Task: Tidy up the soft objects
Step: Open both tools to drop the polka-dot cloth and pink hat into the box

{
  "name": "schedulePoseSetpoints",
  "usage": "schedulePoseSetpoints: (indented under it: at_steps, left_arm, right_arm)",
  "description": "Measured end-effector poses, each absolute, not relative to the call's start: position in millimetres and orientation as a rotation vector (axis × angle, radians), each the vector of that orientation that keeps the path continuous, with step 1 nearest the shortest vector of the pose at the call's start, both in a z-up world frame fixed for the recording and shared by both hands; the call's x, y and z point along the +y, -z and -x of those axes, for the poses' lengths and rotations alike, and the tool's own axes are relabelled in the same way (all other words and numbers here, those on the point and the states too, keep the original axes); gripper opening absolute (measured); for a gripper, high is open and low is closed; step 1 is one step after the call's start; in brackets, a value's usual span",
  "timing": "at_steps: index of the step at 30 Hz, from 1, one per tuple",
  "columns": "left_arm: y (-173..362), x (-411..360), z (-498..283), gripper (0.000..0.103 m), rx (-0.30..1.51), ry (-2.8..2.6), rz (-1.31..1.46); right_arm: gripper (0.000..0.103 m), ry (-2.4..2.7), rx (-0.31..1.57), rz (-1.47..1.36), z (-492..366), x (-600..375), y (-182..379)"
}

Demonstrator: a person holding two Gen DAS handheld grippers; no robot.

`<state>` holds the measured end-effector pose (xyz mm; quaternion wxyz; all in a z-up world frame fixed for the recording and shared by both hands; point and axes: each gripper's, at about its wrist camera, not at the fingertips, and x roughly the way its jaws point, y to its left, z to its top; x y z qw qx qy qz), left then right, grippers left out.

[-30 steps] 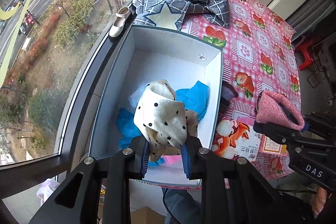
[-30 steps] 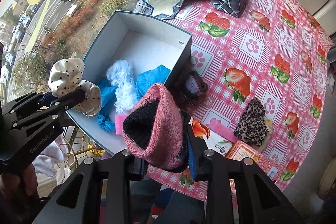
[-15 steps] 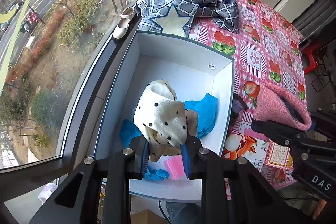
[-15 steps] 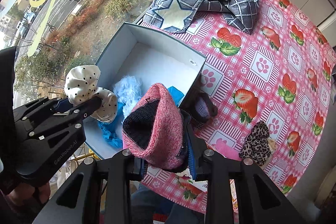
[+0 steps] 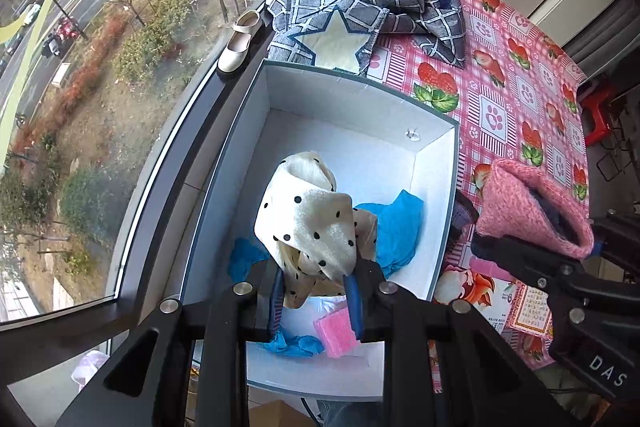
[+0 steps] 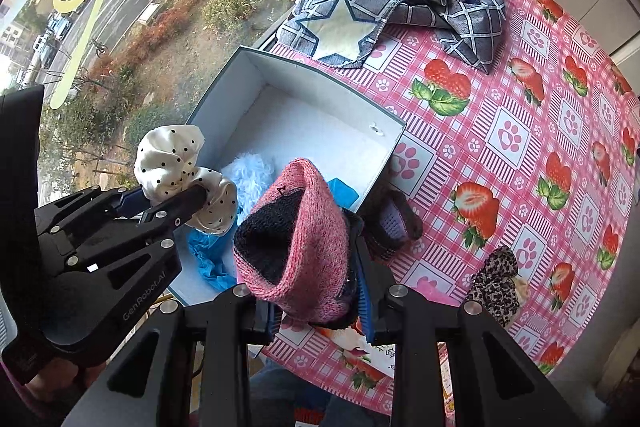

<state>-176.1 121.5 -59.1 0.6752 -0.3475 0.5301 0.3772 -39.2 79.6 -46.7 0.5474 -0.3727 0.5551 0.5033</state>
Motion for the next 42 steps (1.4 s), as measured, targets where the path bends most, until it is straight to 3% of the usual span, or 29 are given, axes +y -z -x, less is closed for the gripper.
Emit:
schedulePoseSetpoints:
  at_steps: [22,26,29,30,33,35,37,38,39,41,42]
  left_arm:
    - [75,134,168,0.028,1.214,-0.857,0.791]
    - [75,134,168,0.044,1.206,-0.857,0.792]
    - [74,134,170,0.066,1.194,-0.861,0.792]
    - [73,134,170,0.074,1.189,-0.866,0.788]
    - [70,134,172,0.08,1.168,-0.854,0.795]
    - [71,134,172,0.082,1.166,-0.841,0.813]
    - [72,135,172,0.087,1.166,-0.842,0.829]
    - [73,135,172,0.09,1.174,-0.842,0.834]
    - [75,135,171,0.092,1.188,-0.839,0.841]
    - [76,134,170,0.103,1.199,-0.839,0.852]
    - [76,133,170,0.103,1.19,-0.837,0.856]
  right_arm:
    - [0.03,-1.193,1.345,0.86,38,104,57]
    - [0.03,-1.201,1.337,0.868,40,107,58]
    - [0.03,-1.205,1.334,0.865,40,109,57]
    - [0.034,-1.205,1.333,0.862,39,109,56]
    - [0.054,-1.201,1.323,0.838,36,110,52]
    - [0.054,-1.202,1.313,0.825,33,111,48]
    - [0.062,-1.202,1.323,0.814,30,112,46]
    - [0.079,-1.203,1.325,0.805,28,112,45]
    - [0.09,-1.205,1.322,0.791,27,112,44]
    - [0.09,-1.201,1.308,0.761,22,109,39]
    - [0.09,-1.198,1.313,0.758,21,109,38]
